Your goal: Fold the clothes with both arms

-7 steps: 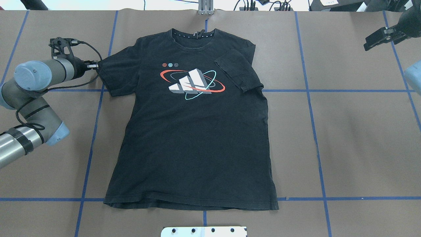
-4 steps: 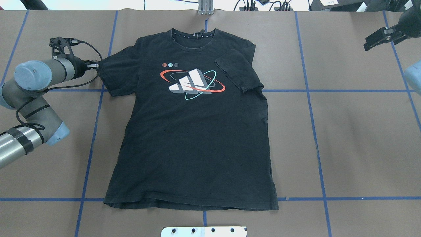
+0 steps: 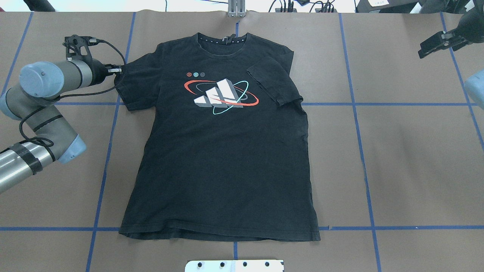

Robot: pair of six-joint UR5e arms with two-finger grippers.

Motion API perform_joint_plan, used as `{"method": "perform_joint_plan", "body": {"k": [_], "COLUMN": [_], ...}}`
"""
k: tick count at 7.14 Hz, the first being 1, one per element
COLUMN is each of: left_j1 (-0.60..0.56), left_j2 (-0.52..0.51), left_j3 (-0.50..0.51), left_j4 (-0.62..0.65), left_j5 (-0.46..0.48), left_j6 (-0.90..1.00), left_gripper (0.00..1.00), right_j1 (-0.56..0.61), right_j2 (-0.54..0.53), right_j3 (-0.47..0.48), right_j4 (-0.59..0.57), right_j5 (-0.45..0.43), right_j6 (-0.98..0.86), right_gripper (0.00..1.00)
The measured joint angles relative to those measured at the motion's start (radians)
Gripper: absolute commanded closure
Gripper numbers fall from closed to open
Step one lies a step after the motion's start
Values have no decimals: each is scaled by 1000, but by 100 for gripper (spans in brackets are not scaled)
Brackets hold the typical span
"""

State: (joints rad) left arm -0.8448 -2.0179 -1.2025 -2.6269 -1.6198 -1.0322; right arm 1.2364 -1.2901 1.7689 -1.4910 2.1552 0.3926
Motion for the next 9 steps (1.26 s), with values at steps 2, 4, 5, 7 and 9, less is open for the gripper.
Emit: {"method": "perform_joint_plan", "body": {"k": [2, 4, 5, 7, 9], "left_j1": [10, 69, 104, 155, 183], "left_j2": [-53, -145, -194, -279, -347], "left_j3": [-115, -143, -142, -106, -25], "left_j4": [222, 383, 442, 511, 516], "left_j5": [-3, 12, 19, 31, 59], "left_j6": [-28, -127, -179, -251, -274], "left_gripper": [100, 100, 100, 100, 72], "right_j1": [0, 0, 0, 0, 0], "right_j2": [0, 0, 0, 1, 0], "right_j3": [0, 0, -1, -1, -1], "right_j4": [0, 0, 0, 0, 0], "right_j5": [0, 0, 0, -1, -2], "right_j6": [5, 11, 12, 17, 18], "right_gripper": [0, 0, 0, 0, 0]}}
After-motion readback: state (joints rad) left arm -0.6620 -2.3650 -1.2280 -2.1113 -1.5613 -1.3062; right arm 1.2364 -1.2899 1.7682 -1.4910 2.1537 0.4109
